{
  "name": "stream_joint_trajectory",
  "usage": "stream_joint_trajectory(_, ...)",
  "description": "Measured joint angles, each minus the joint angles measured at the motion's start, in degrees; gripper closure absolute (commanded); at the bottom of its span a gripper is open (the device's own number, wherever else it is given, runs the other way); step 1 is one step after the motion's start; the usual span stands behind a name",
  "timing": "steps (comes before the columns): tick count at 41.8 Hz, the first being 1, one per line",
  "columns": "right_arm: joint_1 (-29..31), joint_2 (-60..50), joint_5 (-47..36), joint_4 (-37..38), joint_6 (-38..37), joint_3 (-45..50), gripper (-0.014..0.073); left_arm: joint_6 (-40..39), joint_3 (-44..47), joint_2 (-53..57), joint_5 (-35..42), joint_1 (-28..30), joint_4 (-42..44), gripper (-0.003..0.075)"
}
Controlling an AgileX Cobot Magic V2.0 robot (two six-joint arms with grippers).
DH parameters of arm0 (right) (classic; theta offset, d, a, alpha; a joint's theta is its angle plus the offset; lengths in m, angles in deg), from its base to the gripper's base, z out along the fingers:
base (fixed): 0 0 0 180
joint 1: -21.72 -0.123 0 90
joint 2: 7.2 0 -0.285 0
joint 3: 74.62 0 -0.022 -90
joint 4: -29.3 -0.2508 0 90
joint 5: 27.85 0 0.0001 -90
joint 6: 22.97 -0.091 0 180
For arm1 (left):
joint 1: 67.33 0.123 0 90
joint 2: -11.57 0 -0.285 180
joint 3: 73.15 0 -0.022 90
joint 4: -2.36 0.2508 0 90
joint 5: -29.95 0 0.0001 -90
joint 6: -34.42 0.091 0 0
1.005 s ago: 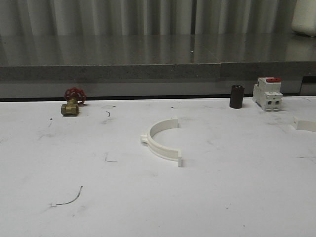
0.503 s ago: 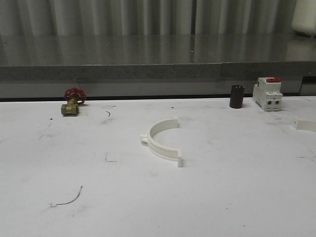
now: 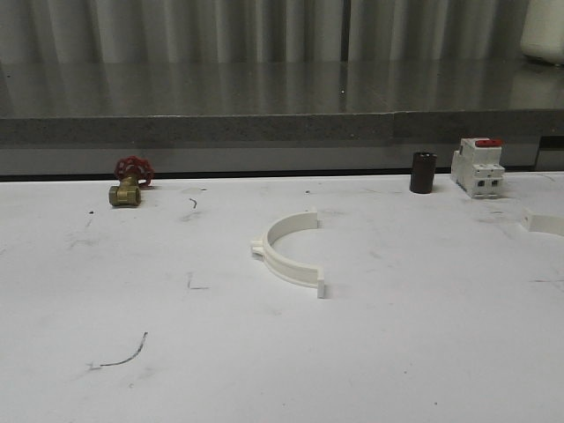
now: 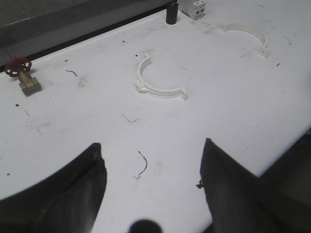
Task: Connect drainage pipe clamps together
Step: 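Raise the left gripper away from the placed clamp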
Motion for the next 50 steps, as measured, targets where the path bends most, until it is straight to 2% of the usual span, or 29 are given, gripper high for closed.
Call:
stream_joint_trajectory(10, 0.0, 2.6, 4.4, 1.6, 0.0, -3.3, 0.0174, 0.0, 0.0, 0.0, 0.0, 0.0, 0.0, 0.0302)
stream_joint_trajectory(20, 0.0, 13.3, 11.2, 2.5, 0.2, -10.5, 0.0174, 0.0, 0.0, 0.0, 0.0, 0.0, 0.0, 0.0302)
stream_joint_trajectory(26, 4.0, 20.7, 13.6, -1.2, 5.0, -14.9, 0.0174, 0.0, 0.0, 0.0, 0.0, 0.0, 0.0, 0.0302)
stream_joint_trajectory(31, 9.9, 26.4, 13.2, -5.4, 9.7, -18.2, 0.0174, 0.0, 0.0, 0.0, 0.0, 0.0, 0.0, 0.0302)
stream_joint_trajectory(36, 13.8, 32.2, 11.2, -5.9, 12.8, -20.9, 0.0174, 0.0, 0.0, 0.0, 0.0, 0.0, 0.0, 0.0302)
stream_joint_trajectory(50, 15.2, 49.2, 3.3, -6.0, 14.4, -28.7, 0.0174, 0.0, 0.0, 0.0, 0.0, 0.0, 0.0, 0.0302)
